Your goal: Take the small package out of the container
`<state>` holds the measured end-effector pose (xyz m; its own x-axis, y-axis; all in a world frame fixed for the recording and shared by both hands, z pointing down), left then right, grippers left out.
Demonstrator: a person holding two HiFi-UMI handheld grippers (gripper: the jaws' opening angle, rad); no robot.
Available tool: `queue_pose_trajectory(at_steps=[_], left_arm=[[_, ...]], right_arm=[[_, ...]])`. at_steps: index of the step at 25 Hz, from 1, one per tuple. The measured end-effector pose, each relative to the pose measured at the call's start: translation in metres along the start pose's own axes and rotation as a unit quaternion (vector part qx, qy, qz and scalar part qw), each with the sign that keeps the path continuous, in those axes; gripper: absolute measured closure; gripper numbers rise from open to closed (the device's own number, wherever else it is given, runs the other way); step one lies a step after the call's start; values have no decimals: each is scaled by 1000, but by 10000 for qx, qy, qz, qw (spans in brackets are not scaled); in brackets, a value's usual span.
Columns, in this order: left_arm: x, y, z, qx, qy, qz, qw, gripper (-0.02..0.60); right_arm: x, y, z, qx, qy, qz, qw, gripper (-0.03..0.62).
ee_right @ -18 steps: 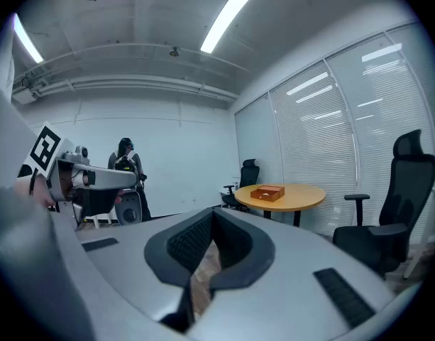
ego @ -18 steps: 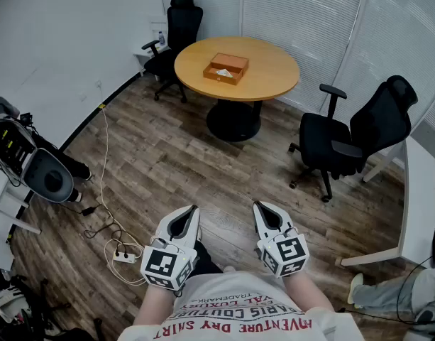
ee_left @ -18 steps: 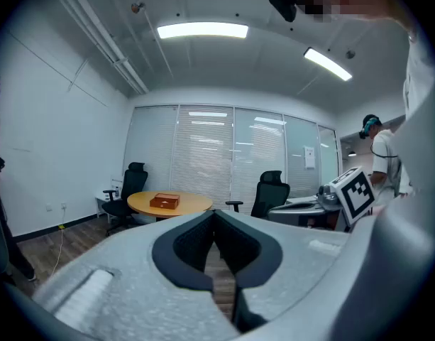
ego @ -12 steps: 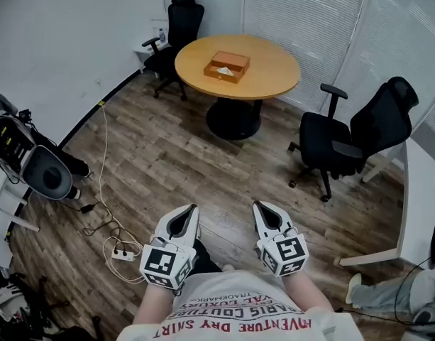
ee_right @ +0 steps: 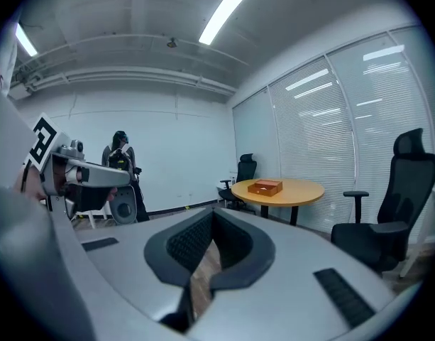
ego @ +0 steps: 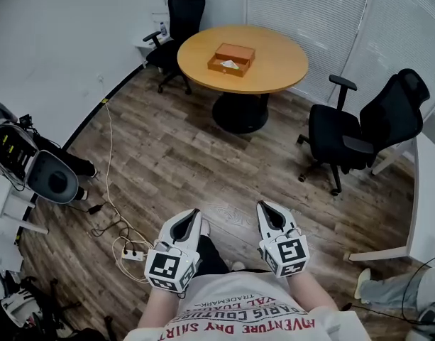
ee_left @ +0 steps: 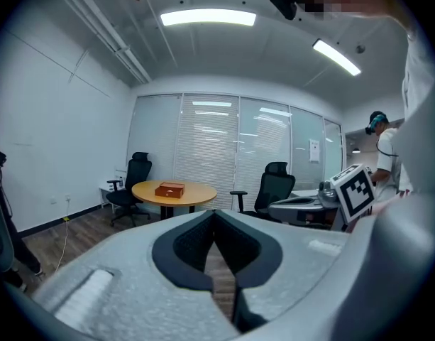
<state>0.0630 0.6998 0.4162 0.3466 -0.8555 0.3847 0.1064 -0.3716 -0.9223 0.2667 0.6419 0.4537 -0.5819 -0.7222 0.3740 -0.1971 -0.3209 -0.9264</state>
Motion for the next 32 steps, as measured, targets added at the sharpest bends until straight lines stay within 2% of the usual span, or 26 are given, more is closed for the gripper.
queue_pose_trajectory(at_steps=[8, 13, 19, 24, 32], left_arm=[[49, 6, -55, -151, -80, -215, 9996, 570], [86, 32, -103, -94, -221, -120, 9996, 571], [124, 70, -186, -24, -406, -54, 9992, 570], [151, 102, -257, -1, -517, 41, 9987, 571], [187, 105, -334, -214, -522, -149, 9983, 571]], right_arm=[[59, 22, 4, -489, -264, -204, 9982, 586], [111, 52, 15, -287, -347, -228, 9987, 586], [184, 99, 22, 153, -626, -269, 9976, 586], [242, 135, 15, 125, -965, -375, 9945, 586], [316, 158, 7, 97, -1134, -634, 9915, 586]])
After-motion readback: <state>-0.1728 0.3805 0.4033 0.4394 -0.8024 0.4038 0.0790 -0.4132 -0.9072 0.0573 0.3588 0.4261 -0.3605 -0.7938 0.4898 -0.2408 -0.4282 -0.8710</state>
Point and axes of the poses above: the fingertips, and each gripper's own axes: x forward along the fingers, z to its right, y out of its top, the point moved 6 cm from there along -x, backward along the fingers, and after that the axes turned 11 degrees about -z, right-handed, at the moved point
